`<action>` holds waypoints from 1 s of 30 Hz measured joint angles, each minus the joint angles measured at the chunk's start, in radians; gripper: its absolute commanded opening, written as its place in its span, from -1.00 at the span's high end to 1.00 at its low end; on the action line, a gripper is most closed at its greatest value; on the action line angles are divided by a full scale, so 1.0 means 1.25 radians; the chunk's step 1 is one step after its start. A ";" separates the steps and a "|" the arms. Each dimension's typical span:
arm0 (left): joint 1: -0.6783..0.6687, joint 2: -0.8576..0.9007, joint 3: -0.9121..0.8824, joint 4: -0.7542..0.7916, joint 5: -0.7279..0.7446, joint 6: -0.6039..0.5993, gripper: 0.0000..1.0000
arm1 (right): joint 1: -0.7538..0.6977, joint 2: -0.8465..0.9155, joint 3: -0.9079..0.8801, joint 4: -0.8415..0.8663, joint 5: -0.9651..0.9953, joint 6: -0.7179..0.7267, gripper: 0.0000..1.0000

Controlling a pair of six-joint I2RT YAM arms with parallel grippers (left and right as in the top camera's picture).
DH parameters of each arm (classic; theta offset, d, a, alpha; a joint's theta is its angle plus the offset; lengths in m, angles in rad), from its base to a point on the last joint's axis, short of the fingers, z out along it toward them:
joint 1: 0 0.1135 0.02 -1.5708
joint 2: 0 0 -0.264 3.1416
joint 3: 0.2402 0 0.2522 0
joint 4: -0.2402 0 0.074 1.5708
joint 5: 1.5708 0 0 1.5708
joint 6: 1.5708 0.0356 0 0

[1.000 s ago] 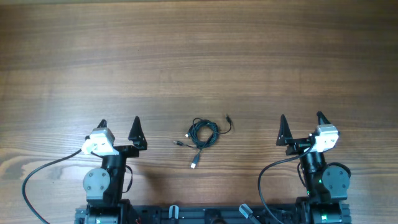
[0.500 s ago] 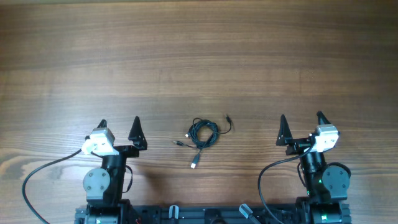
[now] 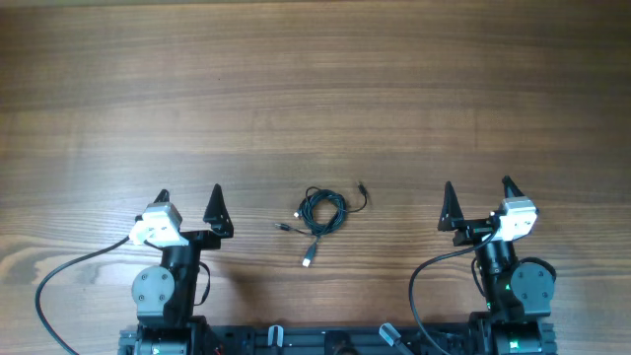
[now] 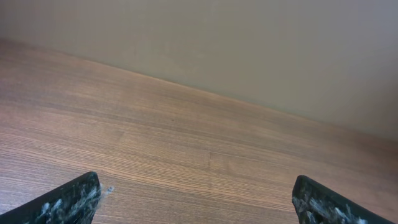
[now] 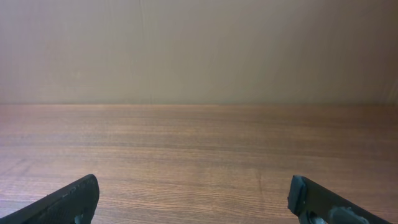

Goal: Untangle cables

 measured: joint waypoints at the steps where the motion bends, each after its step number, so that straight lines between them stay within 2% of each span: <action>1: 0.000 0.000 0.000 0.000 0.000 0.000 -1.00 | 0.000 0.000 0.000 0.000 0.000 0.000 -0.99; 26: 0.000 0.000 0.000 0.000 0.000 0.000 -1.00 | 0.000 0.000 0.000 0.000 0.000 0.000 -1.00; 30: 0.000 0.000 0.000 0.009 -0.061 0.020 -1.00 | 0.000 0.000 0.000 0.000 0.000 0.000 -0.99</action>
